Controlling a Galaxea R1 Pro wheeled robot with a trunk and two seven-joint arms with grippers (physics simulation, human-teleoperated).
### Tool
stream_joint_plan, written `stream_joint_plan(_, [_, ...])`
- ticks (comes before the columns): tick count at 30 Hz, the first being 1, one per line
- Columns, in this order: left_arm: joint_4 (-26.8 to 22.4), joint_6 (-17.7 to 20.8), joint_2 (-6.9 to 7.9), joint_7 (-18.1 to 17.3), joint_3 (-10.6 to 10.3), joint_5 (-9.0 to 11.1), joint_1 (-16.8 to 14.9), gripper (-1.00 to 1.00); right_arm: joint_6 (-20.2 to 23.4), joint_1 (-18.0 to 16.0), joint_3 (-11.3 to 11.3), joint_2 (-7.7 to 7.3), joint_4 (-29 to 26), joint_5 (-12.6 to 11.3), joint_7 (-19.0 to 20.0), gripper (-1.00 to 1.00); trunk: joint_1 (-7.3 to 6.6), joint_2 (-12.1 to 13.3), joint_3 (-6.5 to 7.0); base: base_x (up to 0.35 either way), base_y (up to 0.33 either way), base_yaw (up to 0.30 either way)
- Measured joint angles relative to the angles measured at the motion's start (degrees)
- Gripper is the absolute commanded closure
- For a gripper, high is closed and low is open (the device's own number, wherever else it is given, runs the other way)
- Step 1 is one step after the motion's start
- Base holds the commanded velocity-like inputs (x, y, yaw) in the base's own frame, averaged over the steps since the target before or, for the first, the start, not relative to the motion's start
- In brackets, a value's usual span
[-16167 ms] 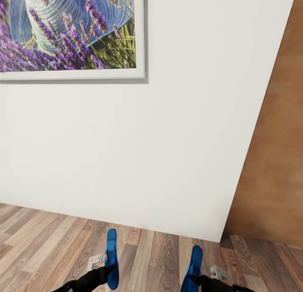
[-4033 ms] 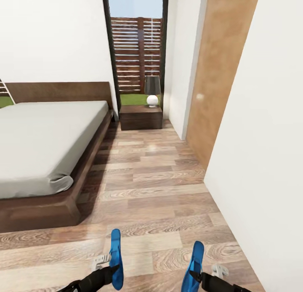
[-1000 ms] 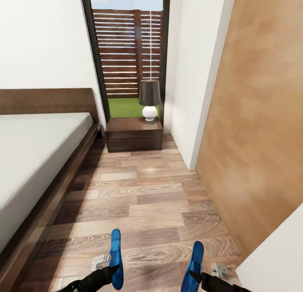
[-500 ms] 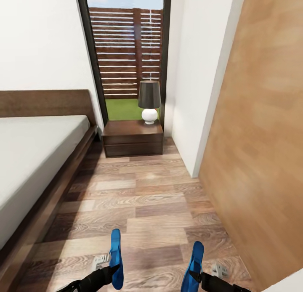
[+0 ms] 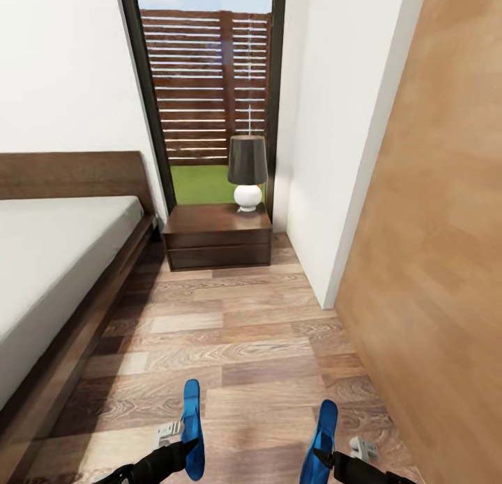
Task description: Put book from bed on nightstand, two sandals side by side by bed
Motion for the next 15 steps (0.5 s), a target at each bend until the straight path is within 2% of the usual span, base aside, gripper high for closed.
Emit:
stream_joint_plan(4, [-0.01,-0.02,0.00,0.00,-0.02,-0.01,0.02,1.00,0.00,0.00,0.00,0.00,0.00,0.01,0.00,1.00,0.00,0.00,0.00,0.320,0.000,0.066])
stream_joint_plan(11, [-0.02,-0.01,0.01,-0.01,-0.03,0.00,0.03,1.00,0.00,-0.02,-0.03,0.01,0.04,0.01,-0.01,1.00,0.00,0.00,0.00,0.321,0.000,0.234])
stream_joint_plan(15, [0.00,0.00,-0.01,0.00,-0.03,0.00,0.01,1.00,0.00,0.00,-0.01,0.00,0.03,0.01,0.00,1.00,0.00,0.00,0.00,0.320,0.000,0.061])
